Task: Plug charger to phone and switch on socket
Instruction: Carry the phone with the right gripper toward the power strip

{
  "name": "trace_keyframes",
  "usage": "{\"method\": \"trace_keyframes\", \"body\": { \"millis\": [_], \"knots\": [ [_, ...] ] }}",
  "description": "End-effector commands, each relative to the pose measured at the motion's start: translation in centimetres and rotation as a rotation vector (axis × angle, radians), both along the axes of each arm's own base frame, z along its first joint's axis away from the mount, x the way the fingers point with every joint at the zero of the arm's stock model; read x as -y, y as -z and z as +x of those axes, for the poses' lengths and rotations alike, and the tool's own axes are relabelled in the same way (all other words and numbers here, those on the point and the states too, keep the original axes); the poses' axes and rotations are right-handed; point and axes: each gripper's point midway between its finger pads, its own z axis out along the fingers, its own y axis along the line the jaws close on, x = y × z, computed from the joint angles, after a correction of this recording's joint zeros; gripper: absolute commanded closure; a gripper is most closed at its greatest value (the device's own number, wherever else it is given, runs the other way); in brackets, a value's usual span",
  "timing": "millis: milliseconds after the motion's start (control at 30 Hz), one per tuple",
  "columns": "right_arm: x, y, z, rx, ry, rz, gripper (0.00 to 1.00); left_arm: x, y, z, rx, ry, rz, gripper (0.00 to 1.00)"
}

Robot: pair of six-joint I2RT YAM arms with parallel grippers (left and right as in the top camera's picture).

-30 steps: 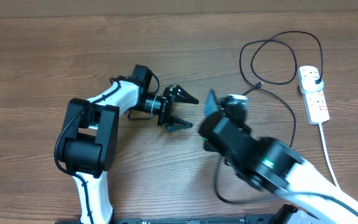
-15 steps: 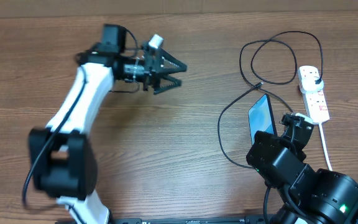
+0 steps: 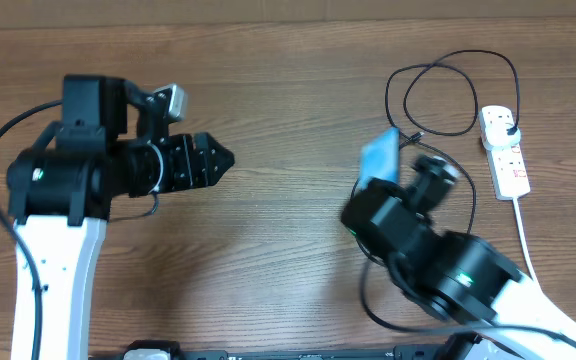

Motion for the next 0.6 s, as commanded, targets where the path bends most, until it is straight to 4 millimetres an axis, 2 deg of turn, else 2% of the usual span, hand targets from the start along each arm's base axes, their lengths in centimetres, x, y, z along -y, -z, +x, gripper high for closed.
{"method": "trace_keyframes", "body": {
  "millis": [0, 100, 200, 300, 433, 500, 567],
  "knots": [
    [-3.0, -0.1, 1.4, 0.002, -0.027, 0.076, 0.96, -2.6, -2.1, -1.6, 0.107, -0.074, 0.09, 0.29],
    [-4.7, 1.4, 2.5, -0.04, -0.048, 0.106, 0.96, -5.3, -2.9, -3.7, 0.126, -0.178, 0.131, 0.28],
    [-4.9, 2.9, 3.4, -0.106, -0.047, 0.139, 0.96, -7.0, -3.3, -5.3, 0.132, -0.26, 0.138, 0.27],
    [-5.2, 4.2, 5.8, -0.158, -0.119, 0.179, 0.96, -8.7, -3.5, -6.6, 0.149, -0.349, 0.144, 0.26],
    [-6.9, 3.5, 8.4, -0.134, -0.329, 0.277, 0.96, -9.7, -2.9, -7.8, 0.148, -0.417, 0.145, 0.24],
    [-6.8, 2.6, 9.2, -0.101, -0.436, 0.307, 0.96, -9.8, -2.3, -8.0, 0.134, -0.431, 0.118, 0.24],
    [-6.9, 2.1, 9.0, -0.088, -0.543, 0.319, 0.96, -9.5, -1.7, -7.3, 0.131, -0.421, 0.06, 0.24]
  ]
}}
